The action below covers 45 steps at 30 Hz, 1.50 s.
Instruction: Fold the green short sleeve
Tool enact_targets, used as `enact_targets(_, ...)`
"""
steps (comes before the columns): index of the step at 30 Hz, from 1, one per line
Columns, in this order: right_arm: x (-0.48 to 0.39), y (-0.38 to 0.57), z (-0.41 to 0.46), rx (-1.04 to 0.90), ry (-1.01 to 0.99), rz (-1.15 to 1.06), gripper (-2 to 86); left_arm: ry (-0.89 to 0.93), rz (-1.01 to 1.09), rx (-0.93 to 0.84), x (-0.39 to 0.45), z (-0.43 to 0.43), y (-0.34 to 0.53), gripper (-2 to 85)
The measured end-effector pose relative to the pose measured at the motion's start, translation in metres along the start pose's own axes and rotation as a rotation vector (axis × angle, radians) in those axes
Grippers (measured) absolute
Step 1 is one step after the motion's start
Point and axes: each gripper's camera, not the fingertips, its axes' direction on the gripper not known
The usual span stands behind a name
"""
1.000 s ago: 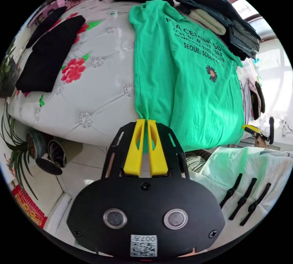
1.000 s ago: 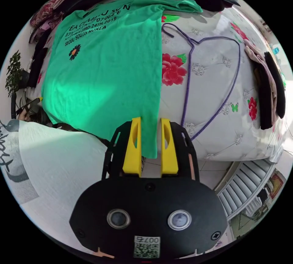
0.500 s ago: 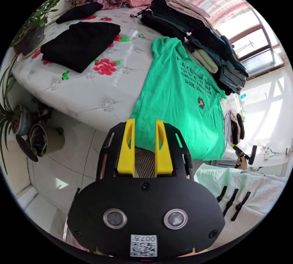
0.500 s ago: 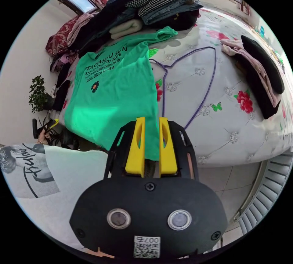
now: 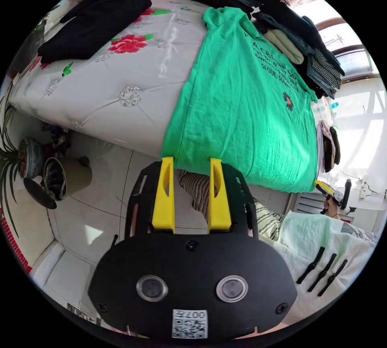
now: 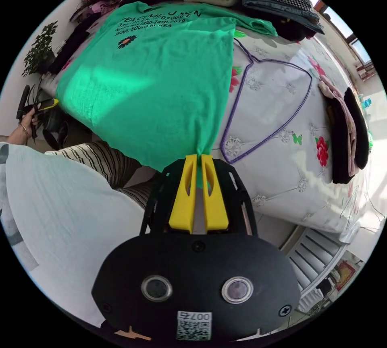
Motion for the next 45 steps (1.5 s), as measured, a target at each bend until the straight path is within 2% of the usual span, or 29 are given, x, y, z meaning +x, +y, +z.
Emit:
enact_targets(2, 0.006, -0.002, -0.004, -0.011, -0.067, 0.031, 0.4, 0.049, -0.006, -0.032, -0.006, -0.005, -0.001, 1.4)
enact_targets(4, 0.015, -0.002, -0.019, 0.070, -0.174, 0.065, 0.1, 0.115, 0.039, 0.015, -0.005, -0.024, -0.004, 0.3)
enact_targets(6, 0.032, -0.005, -0.048, 0.208, -0.282, 0.125, -0.1, 0.273, 0.086, 0.113, -0.003, -0.058, -0.018, -0.1)
enact_targets(11, 0.059, -0.034, -0.082, 0.370, -0.325, 0.219, -0.1, 0.272, 0.084, 0.217, 0.003, -0.093, -0.081, 1.0)
enact_targets(14, 0.068, -0.059, -0.067, 0.311, -0.363, 0.292, 0.0, 0.252, 0.038, 0.159, 0.000, -0.075, -0.114, 4.8)
enact_targets(18, 0.069, -0.063, -0.034, 0.188, -0.399, 0.362, 0.2, 0.324, 0.007, 0.074, -0.011, -0.059, -0.116, 8.4)
enact_targets(22, 0.070, -0.051, -0.022, 0.166, -0.427, 0.416, 0.0, 0.354, 0.024, 0.053, -0.019, -0.063, -0.100, 6.2)
enact_targets(25, 0.070, -0.045, -0.023, 0.175, -0.414, 0.430, -0.2, 0.309, 0.021, 0.030, -0.022, -0.067, -0.097, 0.2)
enact_targets(28, 0.072, -0.041, -0.038, 0.233, -0.451, 0.407, -0.3, 0.390, 0.055, 0.015, -0.023, -0.081, -0.106, -0.7)
enact_targets(34, 0.092, -0.023, -0.109, 0.487, -0.573, 0.339, -0.2, 0.632, 0.124, 0.246, -0.030, -0.174, -0.115, -0.9)
enact_targets(39, 0.113, 0.015, -0.200, 0.797, -0.695, 0.223, -0.2, 0.935, 0.159, 0.630, -0.049, -0.283, -0.099, -0.9)
enact_targets(41, 0.111, 0.027, -0.232, 0.858, -0.678, 0.143, -0.2, 0.932, 0.210, 0.702, -0.047, -0.317, -0.092, -0.8)
enact_targets(43, 0.101, 0.037, -0.255, 0.874, -0.613, 0.061, -0.2, 0.792, 0.255, 0.691, -0.033, -0.338, -0.083, -0.6)
enact_targets(45, 0.086, 0.048, -0.259, 0.827, -0.505, 0.018, -0.2, 0.540, 0.211, 0.568, -0.010, -0.321, -0.073, 0.2)
